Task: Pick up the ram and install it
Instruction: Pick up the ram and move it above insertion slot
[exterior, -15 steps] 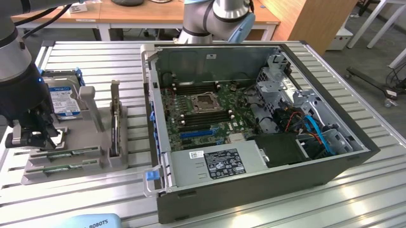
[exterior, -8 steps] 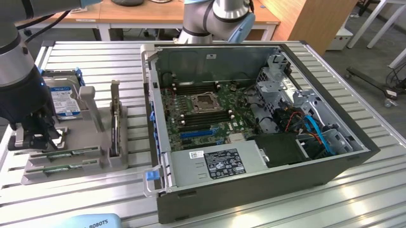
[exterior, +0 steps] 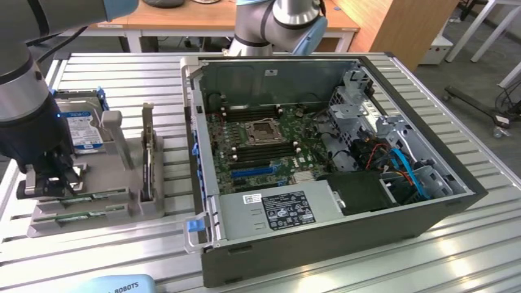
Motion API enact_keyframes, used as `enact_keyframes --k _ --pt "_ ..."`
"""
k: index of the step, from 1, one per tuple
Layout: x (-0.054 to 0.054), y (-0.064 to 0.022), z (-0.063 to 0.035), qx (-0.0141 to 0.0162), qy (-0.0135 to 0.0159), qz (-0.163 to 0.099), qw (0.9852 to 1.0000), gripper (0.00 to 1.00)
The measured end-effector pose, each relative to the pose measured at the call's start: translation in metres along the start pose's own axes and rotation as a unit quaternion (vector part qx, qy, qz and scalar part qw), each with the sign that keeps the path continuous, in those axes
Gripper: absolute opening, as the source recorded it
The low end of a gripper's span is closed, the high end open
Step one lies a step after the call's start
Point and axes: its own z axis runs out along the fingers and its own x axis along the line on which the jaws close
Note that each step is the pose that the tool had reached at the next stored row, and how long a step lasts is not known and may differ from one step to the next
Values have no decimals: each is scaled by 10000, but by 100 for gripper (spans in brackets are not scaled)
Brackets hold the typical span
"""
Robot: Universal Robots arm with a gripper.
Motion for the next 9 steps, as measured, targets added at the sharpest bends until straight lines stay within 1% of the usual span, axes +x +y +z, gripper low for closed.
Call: enact_keyframes --k 9 --pt "2 -4 130 0 0 0 10000 35"
